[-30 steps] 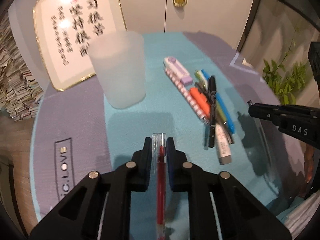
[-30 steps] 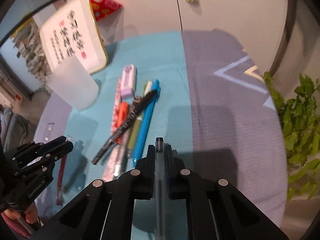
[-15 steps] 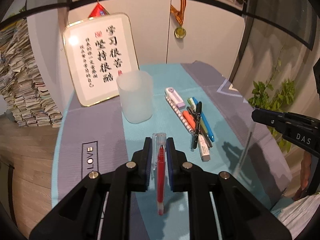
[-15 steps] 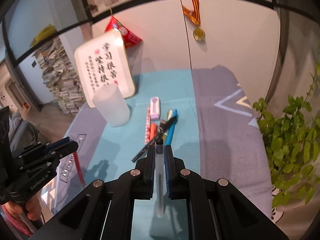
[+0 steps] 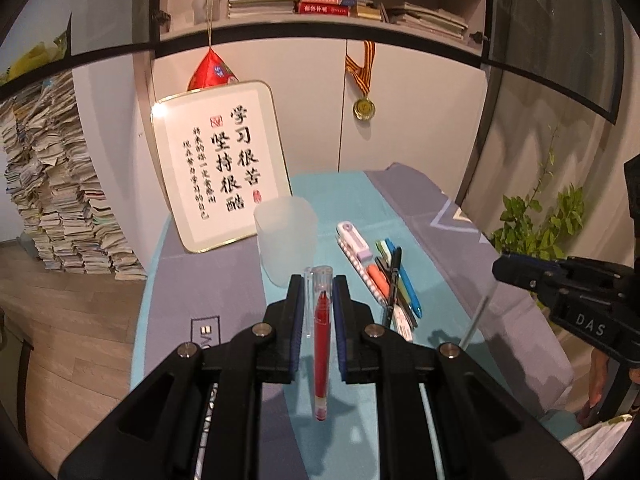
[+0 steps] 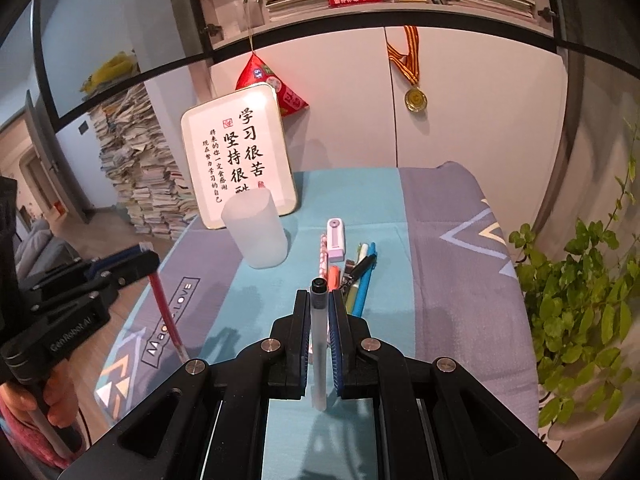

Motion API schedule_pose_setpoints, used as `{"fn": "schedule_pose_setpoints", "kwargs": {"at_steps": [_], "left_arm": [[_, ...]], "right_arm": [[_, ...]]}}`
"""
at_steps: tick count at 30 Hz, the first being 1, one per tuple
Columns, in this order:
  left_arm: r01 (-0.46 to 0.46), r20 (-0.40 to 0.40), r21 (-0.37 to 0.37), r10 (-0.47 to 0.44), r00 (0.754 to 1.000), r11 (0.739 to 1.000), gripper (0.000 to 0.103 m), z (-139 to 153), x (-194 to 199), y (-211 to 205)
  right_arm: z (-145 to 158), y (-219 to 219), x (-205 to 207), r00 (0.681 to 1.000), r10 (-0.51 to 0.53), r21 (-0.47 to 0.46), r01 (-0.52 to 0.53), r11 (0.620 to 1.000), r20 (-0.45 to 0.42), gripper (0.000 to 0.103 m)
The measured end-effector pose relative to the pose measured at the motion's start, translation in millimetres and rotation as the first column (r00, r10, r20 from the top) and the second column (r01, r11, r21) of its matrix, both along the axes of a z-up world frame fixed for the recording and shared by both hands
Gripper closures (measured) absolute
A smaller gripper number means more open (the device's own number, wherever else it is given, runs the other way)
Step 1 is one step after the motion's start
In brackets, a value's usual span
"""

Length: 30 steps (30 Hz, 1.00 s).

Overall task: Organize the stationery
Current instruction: 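Carry the red gel pen with the left gripper over the frosted cup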

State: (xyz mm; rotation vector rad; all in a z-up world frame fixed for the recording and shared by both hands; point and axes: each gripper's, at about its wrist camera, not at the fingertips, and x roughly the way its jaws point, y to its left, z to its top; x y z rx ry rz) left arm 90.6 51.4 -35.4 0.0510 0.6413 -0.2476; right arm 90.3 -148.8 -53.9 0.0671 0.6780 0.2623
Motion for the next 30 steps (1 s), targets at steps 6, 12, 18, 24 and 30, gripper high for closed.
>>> {"fn": "schedule_pose_setpoints", "kwargs": {"at_steps": [6,12,18,24,30], "left_arm": [[-0.027,0.037,-0.023,0.028,0.999,0.999,0.091,15.7,12.7,10.2],[-0.042,0.072,-0.058,0.046,0.996,0.997,0.091,34.1,33.1,17.6],[-0.078,0.105,-0.073,0.086,0.991,0.994,0.091,47.7,58.3,27.5],[-0.070,0.140,-0.108,0.085,0.987,0.992,0.091,63.2,82.6,30.8],[-0.044,0.174,-0.112,0.064,0.983,0.993,0.091,64.6,103.1,23.0]], "right_arm": [[8.7,10.5,6.2,1.000,0.018,-0.016,-0.017,1.000,0.019,0.093],[29.3,25.8,22.3,0.998,0.027,-0.022,-0.026,0.999,0.049,0.093],[50.3,37.6,41.0,0.995,0.040,0.017,-0.042,0.999,0.089,0.093],[59.9,47.8,62.1,0.993,0.048,0.032,-0.052,0.998,0.103,0.093],[62.1,54.6,80.3,0.992,0.057,0.031,-0.061,0.998,0.109,0.093]]}}
